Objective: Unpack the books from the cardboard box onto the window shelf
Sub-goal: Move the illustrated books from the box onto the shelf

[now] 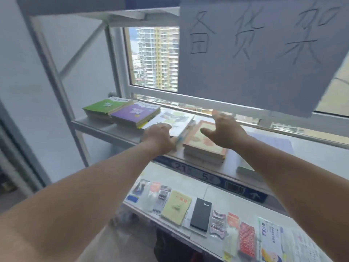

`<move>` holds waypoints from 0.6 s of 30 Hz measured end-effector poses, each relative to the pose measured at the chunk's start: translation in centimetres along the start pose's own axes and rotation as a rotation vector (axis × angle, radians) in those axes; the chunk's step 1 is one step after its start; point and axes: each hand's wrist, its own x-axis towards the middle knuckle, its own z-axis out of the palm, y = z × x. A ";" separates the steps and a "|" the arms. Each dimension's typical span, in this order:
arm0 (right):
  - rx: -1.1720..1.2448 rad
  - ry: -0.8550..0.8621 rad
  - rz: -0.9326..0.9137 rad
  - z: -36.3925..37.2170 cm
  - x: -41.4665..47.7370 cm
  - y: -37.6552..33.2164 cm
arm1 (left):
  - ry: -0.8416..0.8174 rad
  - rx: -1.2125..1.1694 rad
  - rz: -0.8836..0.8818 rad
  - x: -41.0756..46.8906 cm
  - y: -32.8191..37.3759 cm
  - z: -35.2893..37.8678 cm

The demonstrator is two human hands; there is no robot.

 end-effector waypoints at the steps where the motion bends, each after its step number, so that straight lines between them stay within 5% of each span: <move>1: 0.006 -0.007 -0.038 0.9 0.5 -2.6 | 0.008 -0.001 -0.037 -0.9 -3.0 -0.7; 11: 0.068 -0.114 -0.435 10.2 1.7 -35.2 | -0.029 0.084 -0.444 -15.2 -34.9 -8.2; 18: 0.144 -0.231 -0.679 17.0 -0.1 -54.6 | -0.087 0.077 -0.712 -25.7 -51.1 -10.4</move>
